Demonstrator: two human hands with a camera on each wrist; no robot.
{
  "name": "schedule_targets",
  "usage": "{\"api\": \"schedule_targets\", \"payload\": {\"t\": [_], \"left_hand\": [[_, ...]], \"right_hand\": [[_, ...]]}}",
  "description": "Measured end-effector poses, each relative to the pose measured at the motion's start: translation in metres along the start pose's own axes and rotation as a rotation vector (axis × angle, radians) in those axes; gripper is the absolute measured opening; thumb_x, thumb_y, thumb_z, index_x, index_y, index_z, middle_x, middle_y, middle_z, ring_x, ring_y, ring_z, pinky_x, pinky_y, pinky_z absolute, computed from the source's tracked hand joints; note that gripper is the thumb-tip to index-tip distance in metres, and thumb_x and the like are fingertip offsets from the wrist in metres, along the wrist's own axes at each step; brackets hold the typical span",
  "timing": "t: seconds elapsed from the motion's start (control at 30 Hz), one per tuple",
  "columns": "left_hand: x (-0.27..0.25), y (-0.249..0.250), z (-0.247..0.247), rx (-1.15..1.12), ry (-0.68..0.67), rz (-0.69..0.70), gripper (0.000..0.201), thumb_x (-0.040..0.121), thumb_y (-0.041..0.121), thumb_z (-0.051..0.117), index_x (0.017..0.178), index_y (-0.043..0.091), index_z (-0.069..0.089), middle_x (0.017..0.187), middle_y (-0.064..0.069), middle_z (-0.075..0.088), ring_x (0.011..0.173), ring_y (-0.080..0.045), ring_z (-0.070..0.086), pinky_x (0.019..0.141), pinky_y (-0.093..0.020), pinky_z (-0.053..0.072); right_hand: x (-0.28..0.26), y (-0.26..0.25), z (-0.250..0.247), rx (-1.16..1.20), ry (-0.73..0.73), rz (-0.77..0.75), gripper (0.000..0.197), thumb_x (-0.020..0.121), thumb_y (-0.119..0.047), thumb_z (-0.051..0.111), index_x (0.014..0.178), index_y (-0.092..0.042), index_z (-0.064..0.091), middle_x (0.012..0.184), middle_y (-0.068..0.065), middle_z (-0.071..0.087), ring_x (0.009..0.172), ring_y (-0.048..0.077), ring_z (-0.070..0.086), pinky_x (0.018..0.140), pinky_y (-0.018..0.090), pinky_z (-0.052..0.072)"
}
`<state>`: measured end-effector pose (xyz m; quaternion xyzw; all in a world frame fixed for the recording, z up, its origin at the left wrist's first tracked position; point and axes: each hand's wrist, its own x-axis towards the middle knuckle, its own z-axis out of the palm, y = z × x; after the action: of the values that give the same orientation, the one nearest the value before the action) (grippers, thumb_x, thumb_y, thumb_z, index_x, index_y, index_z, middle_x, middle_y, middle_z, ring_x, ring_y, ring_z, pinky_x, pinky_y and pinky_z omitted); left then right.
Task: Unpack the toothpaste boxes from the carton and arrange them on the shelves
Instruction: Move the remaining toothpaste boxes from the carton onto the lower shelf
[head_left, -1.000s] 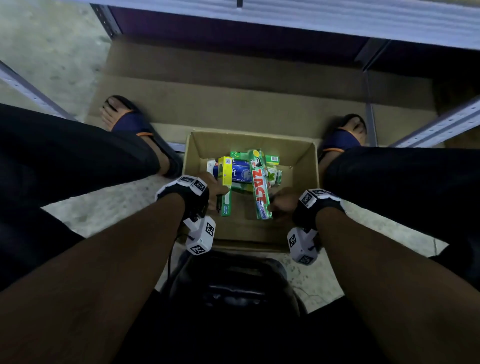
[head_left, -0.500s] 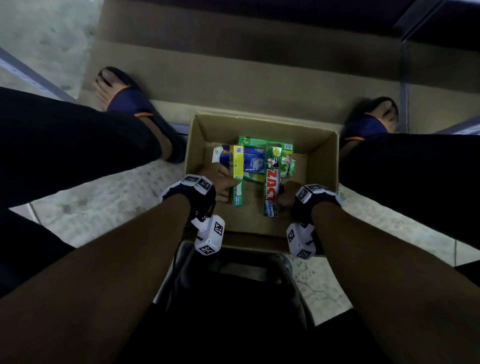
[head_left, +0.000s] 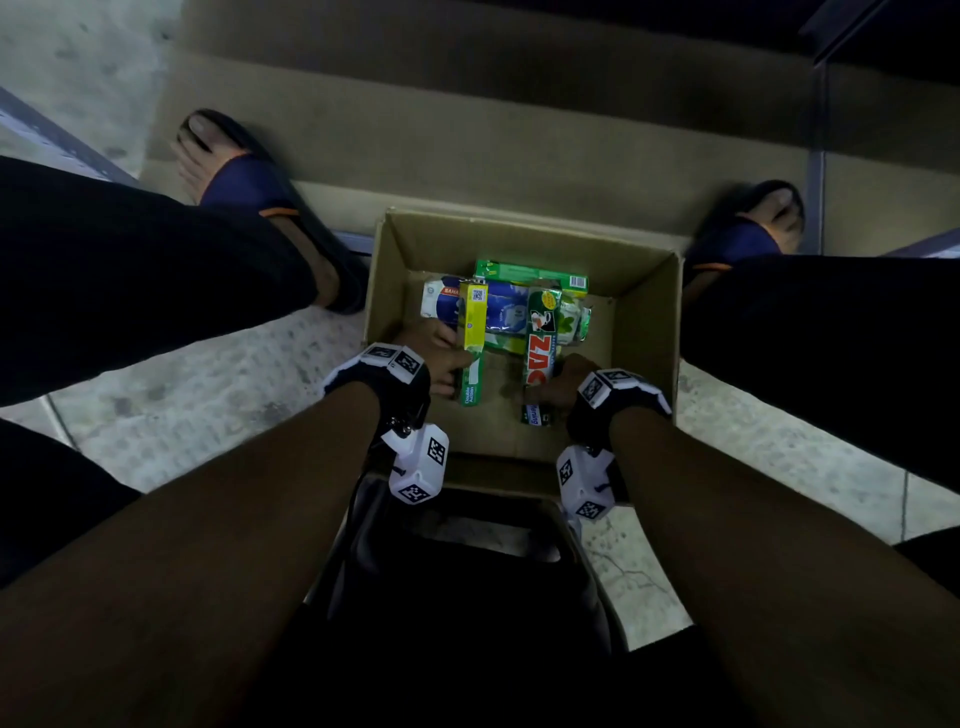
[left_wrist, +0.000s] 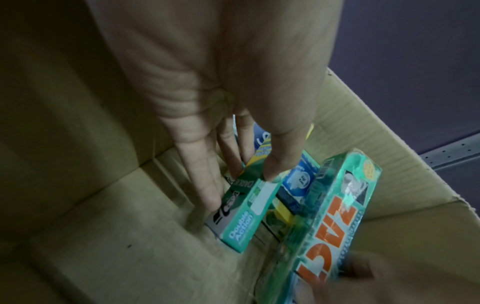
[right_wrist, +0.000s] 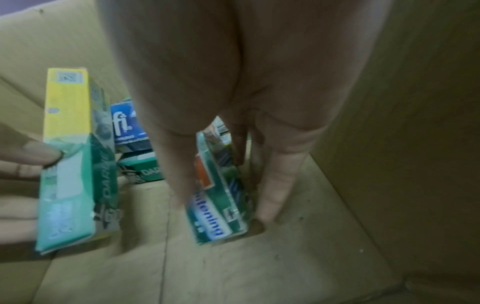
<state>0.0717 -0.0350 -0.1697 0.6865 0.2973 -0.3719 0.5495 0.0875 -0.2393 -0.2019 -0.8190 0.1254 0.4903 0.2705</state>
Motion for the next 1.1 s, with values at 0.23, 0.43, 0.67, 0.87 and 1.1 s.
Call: {"api": "schedule_targets", "payload": {"t": [0.23,0.43,0.67,0.87,1.1], "left_hand": [[0.002,-0.003,-0.001,-0.004,0.02,0.005,0.016,0.089,0.01,0.07,0.092,0.017,0.055,0.112,-0.018,0.065,0.101,-0.035,0.066,0.078,-0.038,0.057],[0.006,-0.005,-0.002,0.009,0.016,0.012,0.015,0.089,0.009,0.069,0.089,0.017,0.057,0.109,-0.017,0.066,0.1,-0.034,0.066,0.085,-0.044,0.057],[0.008,-0.006,-0.002,0.05,0.027,0.036,0.018,0.088,0.009,0.07,0.086,0.02,0.056,0.103,-0.014,0.067,0.096,-0.032,0.067,0.081,-0.041,0.058],[0.002,0.001,-0.004,0.095,0.035,0.081,0.017,0.087,0.011,0.071,0.08,0.021,0.059,0.088,-0.007,0.069,0.091,-0.03,0.069,0.077,-0.038,0.06],[-0.017,0.022,-0.005,0.137,0.045,0.174,0.016,0.085,0.009,0.071,0.074,0.017,0.061,0.069,-0.004,0.067,0.07,-0.023,0.067,0.072,-0.039,0.06]], "right_hand": [[0.002,-0.007,0.007,0.128,0.184,0.027,0.08,0.076,-0.042,0.082,0.134,0.0,0.044,0.128,0.017,0.06,0.109,0.034,0.063,0.084,0.034,0.052],[0.008,0.0,0.005,0.151,0.186,0.037,0.086,0.073,-0.043,0.084,0.137,-0.009,0.037,0.132,0.011,0.057,0.114,0.032,0.06,0.091,0.038,0.052],[0.019,0.007,0.007,0.172,0.199,0.015,0.093,0.07,-0.043,0.086,0.141,-0.012,0.035,0.133,0.007,0.058,0.112,0.029,0.061,0.083,0.033,0.05],[0.018,0.008,0.006,0.193,0.217,-0.033,0.061,0.072,-0.041,0.085,0.112,-0.02,0.044,0.108,0.003,0.061,0.078,0.018,0.056,0.071,0.034,0.05],[-0.01,-0.01,-0.017,0.144,0.241,-0.123,0.065,0.062,-0.041,0.089,0.114,-0.013,0.062,0.104,0.008,0.07,0.088,0.029,0.068,0.082,0.048,0.058]]}}
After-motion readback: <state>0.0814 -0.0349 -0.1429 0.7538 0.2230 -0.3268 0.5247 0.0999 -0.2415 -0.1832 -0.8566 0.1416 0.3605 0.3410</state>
